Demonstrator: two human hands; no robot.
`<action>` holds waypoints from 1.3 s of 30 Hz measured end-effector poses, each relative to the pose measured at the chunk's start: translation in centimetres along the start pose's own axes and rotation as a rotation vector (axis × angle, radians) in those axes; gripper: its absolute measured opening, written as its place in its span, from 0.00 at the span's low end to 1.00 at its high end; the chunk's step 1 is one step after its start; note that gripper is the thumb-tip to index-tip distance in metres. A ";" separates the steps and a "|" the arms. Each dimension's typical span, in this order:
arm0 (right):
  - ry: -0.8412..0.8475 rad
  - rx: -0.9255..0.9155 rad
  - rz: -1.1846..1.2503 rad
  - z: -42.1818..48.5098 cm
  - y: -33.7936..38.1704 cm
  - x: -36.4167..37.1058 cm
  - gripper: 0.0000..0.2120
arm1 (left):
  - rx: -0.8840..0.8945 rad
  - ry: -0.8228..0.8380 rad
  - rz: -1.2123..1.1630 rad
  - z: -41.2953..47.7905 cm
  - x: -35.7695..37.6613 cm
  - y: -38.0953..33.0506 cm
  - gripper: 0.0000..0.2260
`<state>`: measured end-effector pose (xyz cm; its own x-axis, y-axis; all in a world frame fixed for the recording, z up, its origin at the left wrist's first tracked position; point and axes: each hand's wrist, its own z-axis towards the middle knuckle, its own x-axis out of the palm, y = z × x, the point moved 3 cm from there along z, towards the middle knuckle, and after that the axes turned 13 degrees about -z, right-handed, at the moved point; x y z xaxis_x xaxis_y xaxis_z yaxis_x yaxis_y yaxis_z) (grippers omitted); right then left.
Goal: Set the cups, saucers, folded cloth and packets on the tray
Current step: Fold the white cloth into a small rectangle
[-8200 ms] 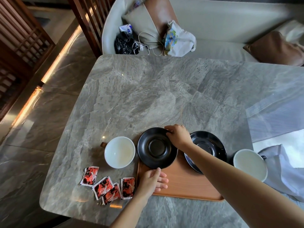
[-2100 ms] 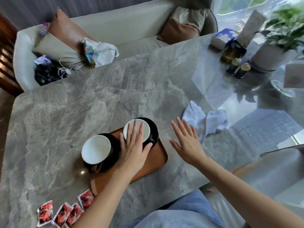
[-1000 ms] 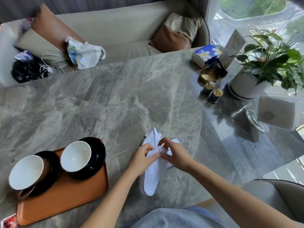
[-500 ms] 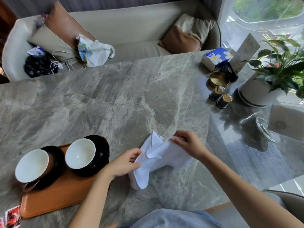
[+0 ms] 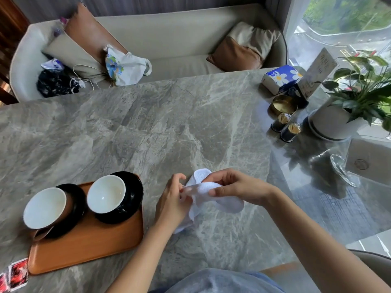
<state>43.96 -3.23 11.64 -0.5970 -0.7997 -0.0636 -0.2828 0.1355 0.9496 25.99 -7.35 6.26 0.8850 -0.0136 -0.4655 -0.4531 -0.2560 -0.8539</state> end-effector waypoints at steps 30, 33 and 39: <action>-0.431 -0.336 0.122 -2.8 11.4 -11.2 0.13 | 0.205 0.103 -0.840 6.8 -13.7 -11.0 0.06; -0.281 -0.141 0.072 -3.4 6.9 -10.4 0.13 | 0.010 0.181 -0.775 5.5 -12.0 -6.4 0.10; -0.103 0.294 0.016 -5.4 -5.6 -5.2 0.02 | -0.494 0.407 -0.541 0.0 -6.8 3.8 0.10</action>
<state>52.70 -2.95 8.31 -0.6717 -0.7348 -0.0943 -0.4687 0.3229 0.8222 18.24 -8.22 6.16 0.9794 -0.0910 0.1803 0.0602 -0.7206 -0.6907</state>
